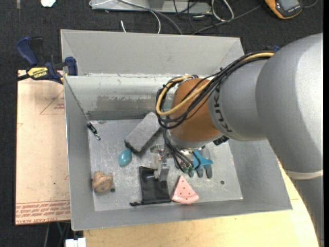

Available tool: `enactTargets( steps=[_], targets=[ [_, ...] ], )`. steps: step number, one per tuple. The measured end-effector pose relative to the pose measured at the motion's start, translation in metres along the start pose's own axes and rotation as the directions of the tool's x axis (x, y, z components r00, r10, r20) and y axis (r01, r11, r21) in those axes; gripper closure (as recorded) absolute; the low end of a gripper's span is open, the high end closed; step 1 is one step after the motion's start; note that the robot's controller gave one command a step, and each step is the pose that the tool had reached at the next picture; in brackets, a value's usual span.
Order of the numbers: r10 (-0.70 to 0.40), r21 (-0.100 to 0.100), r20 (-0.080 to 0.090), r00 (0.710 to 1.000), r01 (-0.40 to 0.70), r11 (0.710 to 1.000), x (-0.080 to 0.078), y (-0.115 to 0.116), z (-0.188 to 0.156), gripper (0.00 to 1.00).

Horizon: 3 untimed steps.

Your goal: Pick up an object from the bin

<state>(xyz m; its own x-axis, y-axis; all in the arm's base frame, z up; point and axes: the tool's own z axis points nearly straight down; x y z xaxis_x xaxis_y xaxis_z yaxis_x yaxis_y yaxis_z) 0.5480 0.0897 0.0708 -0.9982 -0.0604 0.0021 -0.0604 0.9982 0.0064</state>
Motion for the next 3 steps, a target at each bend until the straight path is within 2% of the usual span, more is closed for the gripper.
enactTargets(
  steps=[3],
  targets=[
    [0.0, 0.001, 0.0, 1.0, 0.0, 1.0, 0.0, 0.0001, 0.0, 1.0]
  ],
)
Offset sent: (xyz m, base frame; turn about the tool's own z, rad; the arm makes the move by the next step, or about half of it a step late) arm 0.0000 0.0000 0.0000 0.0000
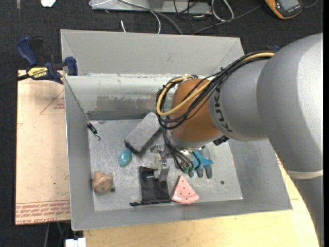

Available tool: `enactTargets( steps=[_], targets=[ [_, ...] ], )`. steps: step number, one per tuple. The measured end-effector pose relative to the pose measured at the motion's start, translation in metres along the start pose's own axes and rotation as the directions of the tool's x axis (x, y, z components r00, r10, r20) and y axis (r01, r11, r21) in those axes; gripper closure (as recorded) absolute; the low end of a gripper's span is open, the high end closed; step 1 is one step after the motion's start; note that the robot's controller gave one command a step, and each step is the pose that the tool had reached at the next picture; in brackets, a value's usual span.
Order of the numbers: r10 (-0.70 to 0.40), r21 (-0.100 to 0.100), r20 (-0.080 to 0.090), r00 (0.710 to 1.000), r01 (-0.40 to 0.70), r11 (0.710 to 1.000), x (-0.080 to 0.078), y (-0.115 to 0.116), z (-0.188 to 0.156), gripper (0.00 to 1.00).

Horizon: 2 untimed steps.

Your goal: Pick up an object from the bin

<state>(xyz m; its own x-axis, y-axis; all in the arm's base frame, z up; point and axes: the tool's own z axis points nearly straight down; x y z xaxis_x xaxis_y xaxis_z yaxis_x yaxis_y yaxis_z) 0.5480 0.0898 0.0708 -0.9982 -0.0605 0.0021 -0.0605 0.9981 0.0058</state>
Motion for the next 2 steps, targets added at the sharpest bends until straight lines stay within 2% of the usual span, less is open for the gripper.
enactTargets(
  steps=[2],
  targets=[
    [0.0, 0.0, 0.0, 1.0, 0.0, 1.0, 0.0, 0.0, 0.0, 1.0]
  ],
)
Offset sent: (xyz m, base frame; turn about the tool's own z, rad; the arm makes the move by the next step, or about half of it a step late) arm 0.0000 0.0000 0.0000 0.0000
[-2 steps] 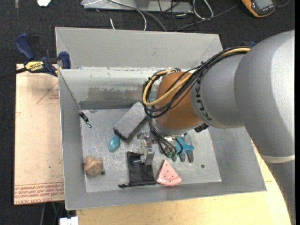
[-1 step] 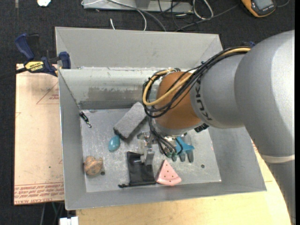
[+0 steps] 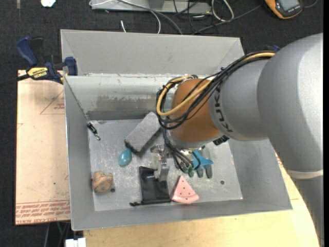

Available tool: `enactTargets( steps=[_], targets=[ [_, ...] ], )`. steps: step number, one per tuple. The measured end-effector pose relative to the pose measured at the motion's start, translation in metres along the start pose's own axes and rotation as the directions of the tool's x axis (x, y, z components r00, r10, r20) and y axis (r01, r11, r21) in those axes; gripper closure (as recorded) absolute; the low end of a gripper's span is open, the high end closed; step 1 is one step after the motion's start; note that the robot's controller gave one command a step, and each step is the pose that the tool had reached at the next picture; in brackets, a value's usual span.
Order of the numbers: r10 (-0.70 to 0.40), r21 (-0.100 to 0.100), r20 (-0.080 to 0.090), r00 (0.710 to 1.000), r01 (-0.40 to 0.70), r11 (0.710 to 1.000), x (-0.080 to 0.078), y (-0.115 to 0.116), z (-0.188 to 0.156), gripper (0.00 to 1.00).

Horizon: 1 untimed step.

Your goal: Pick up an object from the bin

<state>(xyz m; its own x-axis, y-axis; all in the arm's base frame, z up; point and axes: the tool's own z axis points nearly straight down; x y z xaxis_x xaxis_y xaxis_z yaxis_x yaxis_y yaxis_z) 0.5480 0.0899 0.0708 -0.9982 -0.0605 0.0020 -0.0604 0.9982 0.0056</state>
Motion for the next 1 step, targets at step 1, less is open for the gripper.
enactTargets(
  steps=[1],
  targets=[
    [0.0, 0.0, 0.0, 1.0, 0.0, 1.0, 0.0, 0.0, 0.0, 1.0]
  ],
)
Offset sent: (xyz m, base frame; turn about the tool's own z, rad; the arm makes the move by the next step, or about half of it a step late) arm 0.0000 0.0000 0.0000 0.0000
